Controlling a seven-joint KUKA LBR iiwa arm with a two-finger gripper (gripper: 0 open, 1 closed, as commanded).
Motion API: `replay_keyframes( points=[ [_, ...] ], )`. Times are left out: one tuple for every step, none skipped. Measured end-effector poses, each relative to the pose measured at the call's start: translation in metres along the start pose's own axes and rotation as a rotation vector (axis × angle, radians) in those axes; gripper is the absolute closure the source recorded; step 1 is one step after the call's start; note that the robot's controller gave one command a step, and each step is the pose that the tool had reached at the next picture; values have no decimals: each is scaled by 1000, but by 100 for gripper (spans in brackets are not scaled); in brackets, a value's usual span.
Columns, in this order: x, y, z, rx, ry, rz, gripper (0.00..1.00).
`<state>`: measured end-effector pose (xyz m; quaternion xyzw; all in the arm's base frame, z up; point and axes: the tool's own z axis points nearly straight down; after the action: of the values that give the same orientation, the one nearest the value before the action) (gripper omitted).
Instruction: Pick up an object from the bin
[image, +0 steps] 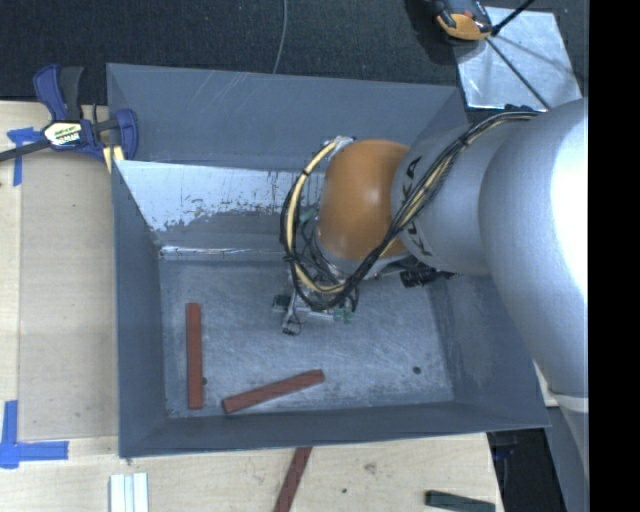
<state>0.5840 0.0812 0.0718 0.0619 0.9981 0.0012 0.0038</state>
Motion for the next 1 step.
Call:
replay_keyframes(
  points=[
    [0,0,0,0,0,0,100]
  ],
)
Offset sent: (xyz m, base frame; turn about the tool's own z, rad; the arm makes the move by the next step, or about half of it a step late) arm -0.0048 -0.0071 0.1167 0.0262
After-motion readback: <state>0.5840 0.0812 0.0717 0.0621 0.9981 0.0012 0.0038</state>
